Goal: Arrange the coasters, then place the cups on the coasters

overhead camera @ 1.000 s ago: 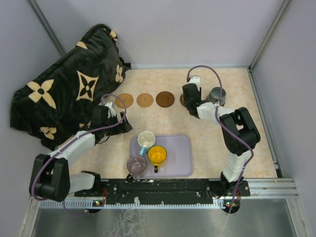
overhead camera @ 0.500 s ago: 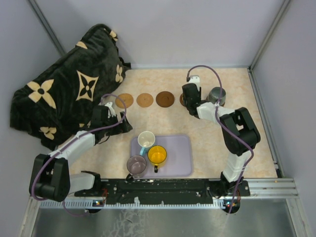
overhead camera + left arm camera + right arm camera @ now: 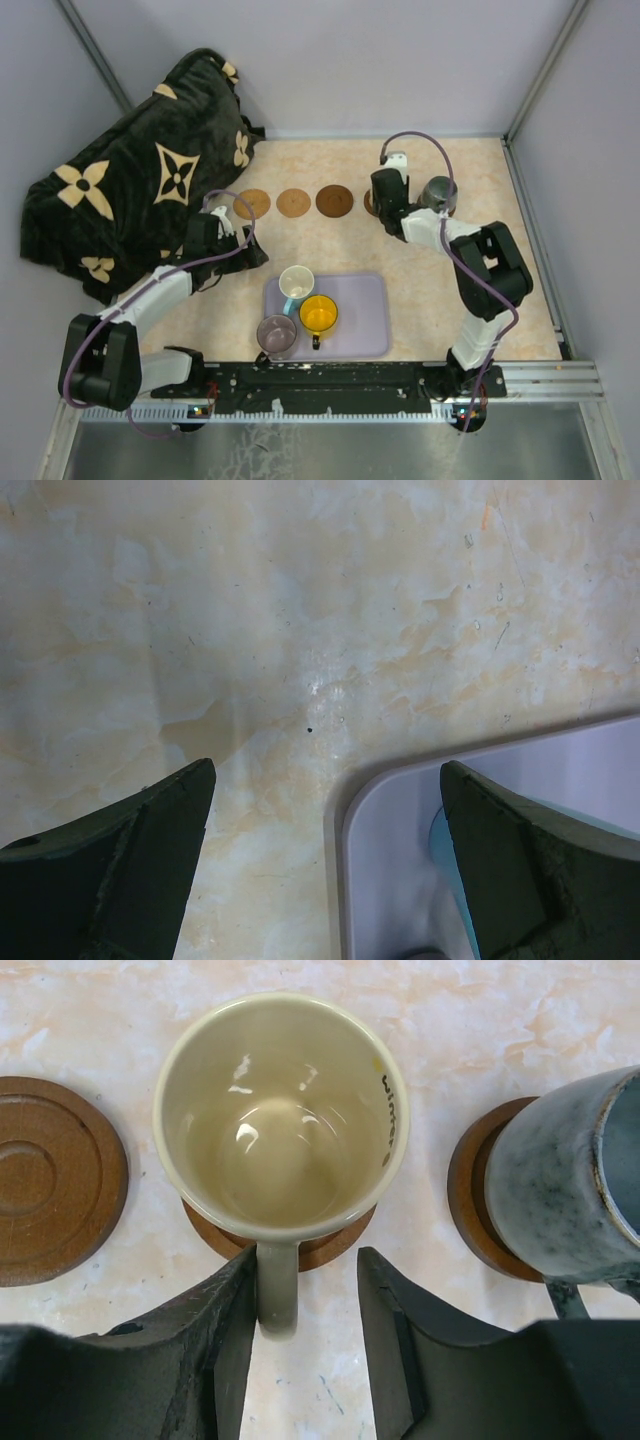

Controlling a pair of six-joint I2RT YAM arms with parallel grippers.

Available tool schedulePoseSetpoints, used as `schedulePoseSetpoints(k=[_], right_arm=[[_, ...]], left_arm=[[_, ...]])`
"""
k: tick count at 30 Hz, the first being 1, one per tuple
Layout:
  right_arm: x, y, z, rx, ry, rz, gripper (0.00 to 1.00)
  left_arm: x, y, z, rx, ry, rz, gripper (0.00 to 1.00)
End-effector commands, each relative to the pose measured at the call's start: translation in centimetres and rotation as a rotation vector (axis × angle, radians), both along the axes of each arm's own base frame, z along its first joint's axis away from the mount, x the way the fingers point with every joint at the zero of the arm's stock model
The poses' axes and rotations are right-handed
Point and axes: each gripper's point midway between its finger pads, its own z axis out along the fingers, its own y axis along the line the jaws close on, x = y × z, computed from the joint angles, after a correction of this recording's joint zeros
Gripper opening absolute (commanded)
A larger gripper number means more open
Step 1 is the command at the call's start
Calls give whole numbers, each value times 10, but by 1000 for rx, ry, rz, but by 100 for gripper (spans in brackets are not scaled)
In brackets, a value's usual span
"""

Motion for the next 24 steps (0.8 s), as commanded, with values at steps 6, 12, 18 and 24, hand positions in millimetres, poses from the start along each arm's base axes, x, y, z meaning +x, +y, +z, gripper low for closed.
schedulePoseSetpoints(k=[6,12,18,24], right_arm=[[-3,3,30,32,-84,-8,35],[-9,9,26,31,-74,7,35],[-11,19,28,27,-75,31,35],[-14,26,28,19,-73,38,35]], left_arm=[[1,-5,9,-25,-27,-6,100],[0,-5,8,-27,-26,-4,100],[-1,-5,8,-28,-27,-5,100],[-1,-4,9,-27,-29,-4,100]])
